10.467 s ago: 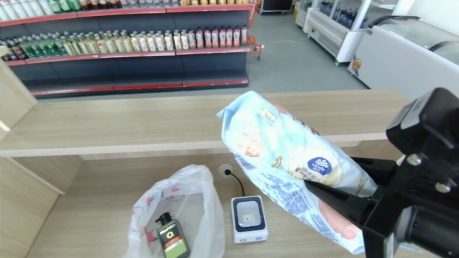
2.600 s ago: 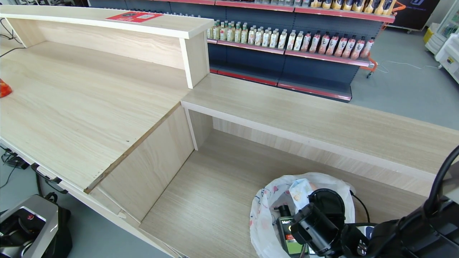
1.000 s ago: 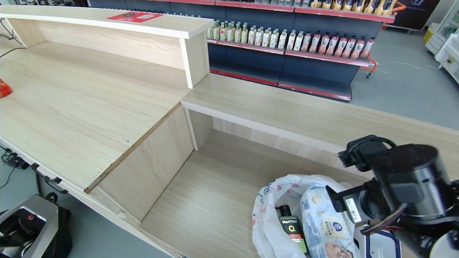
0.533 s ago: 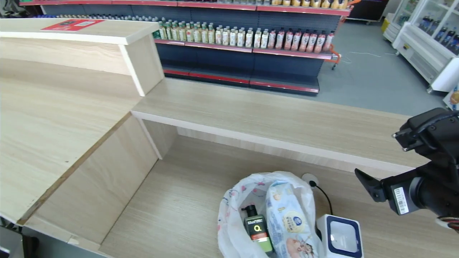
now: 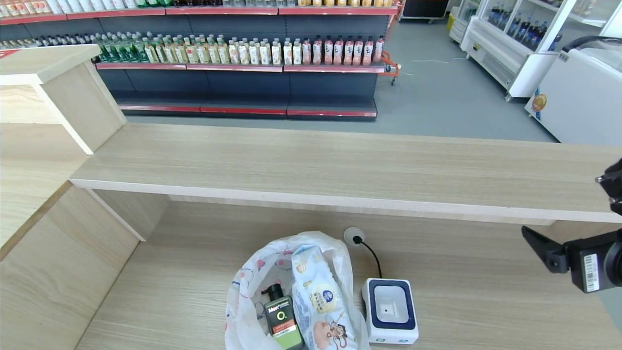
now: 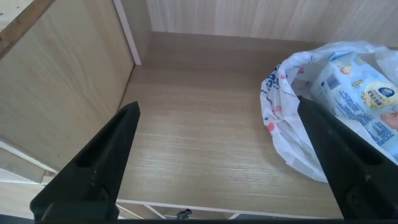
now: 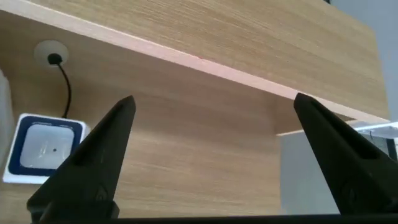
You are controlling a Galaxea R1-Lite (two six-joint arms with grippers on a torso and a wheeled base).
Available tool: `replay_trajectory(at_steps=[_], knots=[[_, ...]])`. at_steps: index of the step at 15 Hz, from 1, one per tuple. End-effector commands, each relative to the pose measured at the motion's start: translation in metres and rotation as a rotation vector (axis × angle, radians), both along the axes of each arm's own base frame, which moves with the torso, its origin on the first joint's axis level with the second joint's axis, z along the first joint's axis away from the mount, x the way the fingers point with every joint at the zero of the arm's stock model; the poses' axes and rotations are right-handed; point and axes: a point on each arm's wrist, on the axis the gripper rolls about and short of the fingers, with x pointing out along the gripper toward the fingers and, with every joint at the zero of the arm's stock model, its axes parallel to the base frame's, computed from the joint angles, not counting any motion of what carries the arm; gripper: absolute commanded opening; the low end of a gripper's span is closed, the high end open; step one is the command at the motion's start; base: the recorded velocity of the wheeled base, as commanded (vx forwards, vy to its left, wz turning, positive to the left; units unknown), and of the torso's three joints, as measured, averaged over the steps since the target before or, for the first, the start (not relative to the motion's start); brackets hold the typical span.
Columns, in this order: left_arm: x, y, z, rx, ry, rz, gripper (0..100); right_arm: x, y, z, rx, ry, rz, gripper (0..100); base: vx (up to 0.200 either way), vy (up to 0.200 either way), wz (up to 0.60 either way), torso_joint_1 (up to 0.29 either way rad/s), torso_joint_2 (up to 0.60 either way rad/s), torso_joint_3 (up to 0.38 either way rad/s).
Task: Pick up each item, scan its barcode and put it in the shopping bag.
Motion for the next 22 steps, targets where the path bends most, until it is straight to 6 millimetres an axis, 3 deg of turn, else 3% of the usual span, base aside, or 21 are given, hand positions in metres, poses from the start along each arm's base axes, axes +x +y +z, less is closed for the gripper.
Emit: replay_trajectory(at_steps=[1,2,4,5,6,9,11,13,15,22], knots=[[0.000,0.000,0.000,0.000,0.000,0.001,100,-0.011,-0.046,0.007,0.079,-0.078,-0.195,100,0.000,0.000,0.00,0.000,0.00,0.000],[0.000,0.000,0.000,0.000,0.000,0.001,100,-0.021,-0.061,0.004,0.130,-0.105,-0.181,100,0.000,0.000,0.00,0.000,0.00,0.000],[0.000,0.000,0.000,0.000,0.000,-0.001,100,-0.053,-0.079,-0.021,0.208,-0.136,-0.052,100,0.000,0.000,0.00,0.000,0.00,0.000],[0.000,0.000,0.000,0.000,0.000,-0.001,100,-0.078,-0.081,-0.055,0.236,-0.128,0.015,100,0.000,0.000,0.00,0.000,0.00,0.000],[0.000,0.000,0.000,0.000,0.000,0.001,100,-0.090,-0.080,-0.081,0.238,-0.114,-0.009,100,0.000,0.000,0.00,0.000,0.00,0.000],[0.000,0.000,0.000,0.000,0.000,0.001,100,-0.126,-0.077,-0.116,0.270,-0.129,-0.011,100,0.000,0.000,0.00,0.000,0.00,0.000],[0.000,0.000,0.000,0.000,0.000,0.001,100,-0.138,-0.077,-0.138,0.257,-0.188,0.018,100,0.000,0.000,0.00,0.000,0.00,0.000],[0.000,0.000,0.000,0.000,0.000,0.001,100,-0.138,-0.080,-0.144,0.265,-0.210,-0.061,100,0.000,0.000,0.00,0.000,0.00,0.000],[0.000,0.000,0.000,0.000,0.000,0.001,100,-0.139,-0.078,-0.141,0.309,-0.364,0.094,100,0.000,0.000,0.00,0.000,0.00,0.000],[0.000,0.000,0.000,0.000,0.000,-0.001,100,-0.138,-0.078,-0.143,0.443,-0.353,0.083,100,0.000,0.000,0.00,0.000,0.00,0.000]])
